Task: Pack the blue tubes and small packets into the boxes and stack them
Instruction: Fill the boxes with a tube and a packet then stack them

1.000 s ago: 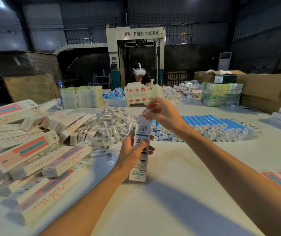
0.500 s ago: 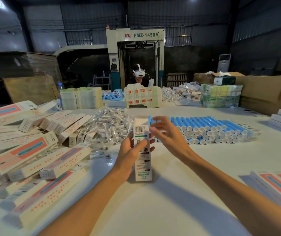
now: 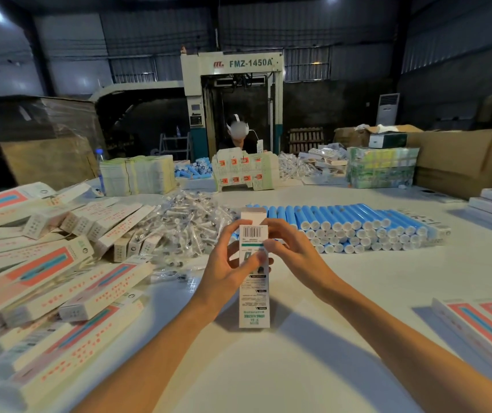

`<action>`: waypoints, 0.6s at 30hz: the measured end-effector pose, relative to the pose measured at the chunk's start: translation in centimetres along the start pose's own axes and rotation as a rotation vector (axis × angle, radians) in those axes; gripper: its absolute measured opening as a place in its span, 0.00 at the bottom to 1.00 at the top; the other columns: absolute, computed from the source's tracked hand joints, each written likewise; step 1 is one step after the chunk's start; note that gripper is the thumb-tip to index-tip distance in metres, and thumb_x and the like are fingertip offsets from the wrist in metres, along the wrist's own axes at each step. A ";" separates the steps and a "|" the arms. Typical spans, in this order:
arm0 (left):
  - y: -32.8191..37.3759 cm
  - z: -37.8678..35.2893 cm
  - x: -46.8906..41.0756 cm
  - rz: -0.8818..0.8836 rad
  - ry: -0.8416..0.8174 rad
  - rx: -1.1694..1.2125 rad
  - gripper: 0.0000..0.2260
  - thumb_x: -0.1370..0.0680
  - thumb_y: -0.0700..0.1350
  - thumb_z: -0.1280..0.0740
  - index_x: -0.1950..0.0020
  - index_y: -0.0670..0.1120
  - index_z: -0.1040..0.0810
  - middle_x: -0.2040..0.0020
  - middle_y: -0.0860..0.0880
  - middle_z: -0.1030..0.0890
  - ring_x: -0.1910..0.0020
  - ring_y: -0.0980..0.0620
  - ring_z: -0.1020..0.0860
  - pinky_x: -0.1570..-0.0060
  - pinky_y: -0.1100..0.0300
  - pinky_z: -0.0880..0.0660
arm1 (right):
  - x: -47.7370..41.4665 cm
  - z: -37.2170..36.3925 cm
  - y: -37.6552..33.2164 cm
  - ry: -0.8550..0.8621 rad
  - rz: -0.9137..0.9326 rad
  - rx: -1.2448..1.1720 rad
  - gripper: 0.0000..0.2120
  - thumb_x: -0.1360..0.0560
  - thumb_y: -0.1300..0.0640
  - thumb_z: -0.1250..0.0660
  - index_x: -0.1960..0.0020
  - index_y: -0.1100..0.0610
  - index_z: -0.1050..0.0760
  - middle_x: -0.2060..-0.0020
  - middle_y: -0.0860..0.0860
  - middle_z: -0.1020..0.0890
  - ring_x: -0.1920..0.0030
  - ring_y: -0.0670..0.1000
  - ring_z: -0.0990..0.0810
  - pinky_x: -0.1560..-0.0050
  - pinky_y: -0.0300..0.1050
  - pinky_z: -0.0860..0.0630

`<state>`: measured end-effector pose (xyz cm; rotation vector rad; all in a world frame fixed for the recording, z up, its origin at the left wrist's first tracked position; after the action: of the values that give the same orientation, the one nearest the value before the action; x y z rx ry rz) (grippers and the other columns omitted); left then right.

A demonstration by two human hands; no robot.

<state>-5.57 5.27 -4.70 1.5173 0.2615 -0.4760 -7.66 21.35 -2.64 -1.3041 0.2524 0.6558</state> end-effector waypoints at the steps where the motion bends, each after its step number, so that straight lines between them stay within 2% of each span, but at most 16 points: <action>1: 0.0 0.0 0.0 0.001 0.002 0.001 0.28 0.20 0.45 0.23 0.24 0.58 0.31 0.40 0.45 0.14 0.43 0.39 0.14 0.39 0.35 0.19 | 0.0 0.0 0.0 -0.014 -0.005 -0.003 0.12 0.15 0.59 0.38 0.32 0.53 0.26 0.40 0.50 0.17 0.38 0.50 0.19 0.42 0.50 0.18; 5: 0.5 -0.1 0.2 -0.016 -0.010 0.004 0.27 0.20 0.42 0.24 0.26 0.57 0.30 0.41 0.44 0.14 0.44 0.39 0.14 0.42 0.42 0.16 | -0.5 0.4 -1.1 0.063 0.011 -0.083 0.07 0.14 0.53 0.39 0.40 0.56 0.28 0.48 0.48 0.14 0.47 0.52 0.15 0.50 0.48 0.16; 7: 0.6 -0.1 0.2 -0.016 -0.017 0.002 0.27 0.20 0.41 0.24 0.25 0.56 0.30 0.40 0.45 0.15 0.43 0.39 0.14 0.42 0.44 0.16 | -1.3 1.0 -1.8 0.090 0.020 -0.094 0.06 0.14 0.54 0.39 0.40 0.55 0.32 0.50 0.51 0.12 0.50 0.55 0.14 0.53 0.50 0.15; 9: 0.7 -0.1 0.2 -0.013 -0.028 -0.007 0.27 0.20 0.41 0.24 0.25 0.55 0.30 0.39 0.44 0.15 0.43 0.38 0.14 0.40 0.40 0.17 | -2.3 1.4 -2.5 0.045 0.040 -0.034 0.05 0.15 0.57 0.37 0.40 0.55 0.31 0.52 0.53 0.12 0.52 0.55 0.14 0.55 0.51 0.15; 12: 0.9 0.0 0.2 -0.017 -0.046 -0.035 0.26 0.20 0.42 0.25 0.25 0.56 0.31 0.38 0.44 0.15 0.44 0.38 0.14 0.39 0.36 0.19 | -3.6 1.9 -3.2 -0.015 0.085 0.118 0.04 0.16 0.59 0.35 0.42 0.55 0.25 0.52 0.50 0.13 0.51 0.52 0.14 0.55 0.49 0.15; 15: 0.8 0.0 0.2 -0.022 -0.058 -0.042 0.27 0.19 0.42 0.25 0.24 0.56 0.32 0.37 0.45 0.15 0.43 0.39 0.14 0.38 0.36 0.19 | -3.7 2.0 -3.5 -0.039 0.184 0.276 0.06 0.17 0.61 0.35 0.43 0.52 0.23 0.54 0.43 0.14 0.49 0.47 0.15 0.55 0.41 0.17; 18: 0.5 -0.4 0.2 -0.034 -0.078 -0.009 0.27 0.18 0.39 0.27 0.23 0.56 0.34 0.39 0.45 0.16 0.44 0.38 0.14 0.40 0.40 0.17 | -3.3 2.2 -3.4 -0.051 0.212 0.260 0.06 0.16 0.60 0.35 0.44 0.51 0.23 0.51 0.42 0.14 0.47 0.47 0.15 0.54 0.39 0.18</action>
<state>-5.09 5.61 -4.34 1.4836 0.2284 -0.5591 -8.71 22.03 2.39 -1.0181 0.4243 0.8056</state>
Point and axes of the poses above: each hand's wrist, its own x-axis away from the middle knuckle, its own z-axis out of the back of the hand, y = z × x, the point moved 5 cm from there along -x, towards the middle knuckle
